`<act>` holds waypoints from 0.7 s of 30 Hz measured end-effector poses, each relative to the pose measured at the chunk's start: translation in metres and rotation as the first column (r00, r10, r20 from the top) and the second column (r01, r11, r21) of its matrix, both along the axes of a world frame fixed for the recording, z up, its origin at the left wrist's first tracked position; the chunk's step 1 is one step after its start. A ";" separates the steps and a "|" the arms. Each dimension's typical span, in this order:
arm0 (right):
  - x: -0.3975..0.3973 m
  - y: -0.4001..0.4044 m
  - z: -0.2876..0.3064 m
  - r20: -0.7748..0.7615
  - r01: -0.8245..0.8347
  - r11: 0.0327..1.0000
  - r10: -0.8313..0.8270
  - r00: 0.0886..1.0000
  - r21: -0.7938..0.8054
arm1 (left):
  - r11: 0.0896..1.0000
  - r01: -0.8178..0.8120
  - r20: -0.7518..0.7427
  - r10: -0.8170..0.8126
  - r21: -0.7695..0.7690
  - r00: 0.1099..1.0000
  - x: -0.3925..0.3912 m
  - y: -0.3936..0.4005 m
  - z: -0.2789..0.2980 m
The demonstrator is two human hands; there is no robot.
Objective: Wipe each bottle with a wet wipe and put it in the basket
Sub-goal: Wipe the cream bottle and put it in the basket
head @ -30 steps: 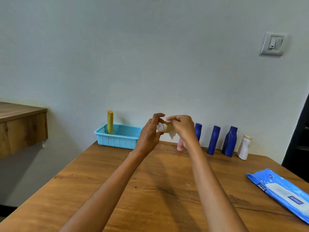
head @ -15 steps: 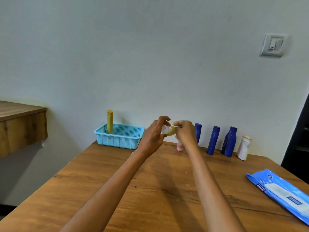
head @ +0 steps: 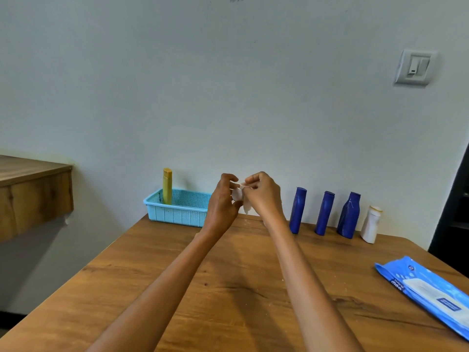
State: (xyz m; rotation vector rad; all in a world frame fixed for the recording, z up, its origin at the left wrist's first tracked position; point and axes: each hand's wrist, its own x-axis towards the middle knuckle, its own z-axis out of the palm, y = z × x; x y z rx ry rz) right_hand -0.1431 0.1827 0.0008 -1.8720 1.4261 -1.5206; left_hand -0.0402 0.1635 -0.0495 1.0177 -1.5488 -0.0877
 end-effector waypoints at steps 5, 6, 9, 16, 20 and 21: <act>0.001 0.000 -0.002 -0.039 0.003 1.000 -0.004 0.999 -0.010 | 0.999 -0.002 -0.079 0.006 0.044 0.997 0.006 0.000 0.003; 0.000 -0.001 -0.002 -0.022 0.011 1.000 -0.012 1.000 -0.021 | 0.999 -0.003 -0.088 0.007 0.046 0.996 0.007 0.000 0.004; -0.010 -0.006 -0.005 0.031 0.085 0.987 -0.081 0.996 -0.140 | 0.999 0.006 -0.068 -0.003 0.048 0.998 0.009 0.000 0.007; -0.002 -0.014 -0.022 -0.272 -0.055 0.959 -0.023 0.962 -0.276 | 0.997 0.075 -0.058 -0.074 0.020 0.996 0.004 0.000 0.009; -0.016 -0.025 -0.034 -0.218 0.045 0.952 -0.115 0.969 -0.304 | 0.988 0.144 -0.061 -0.141 0.058 0.988 0.005 0.006 0.014; -0.023 -0.027 -0.037 -0.226 0.083 0.957 -0.149 0.963 -0.277 | 0.984 0.166 -0.041 -0.164 0.063 0.986 0.003 0.006 0.013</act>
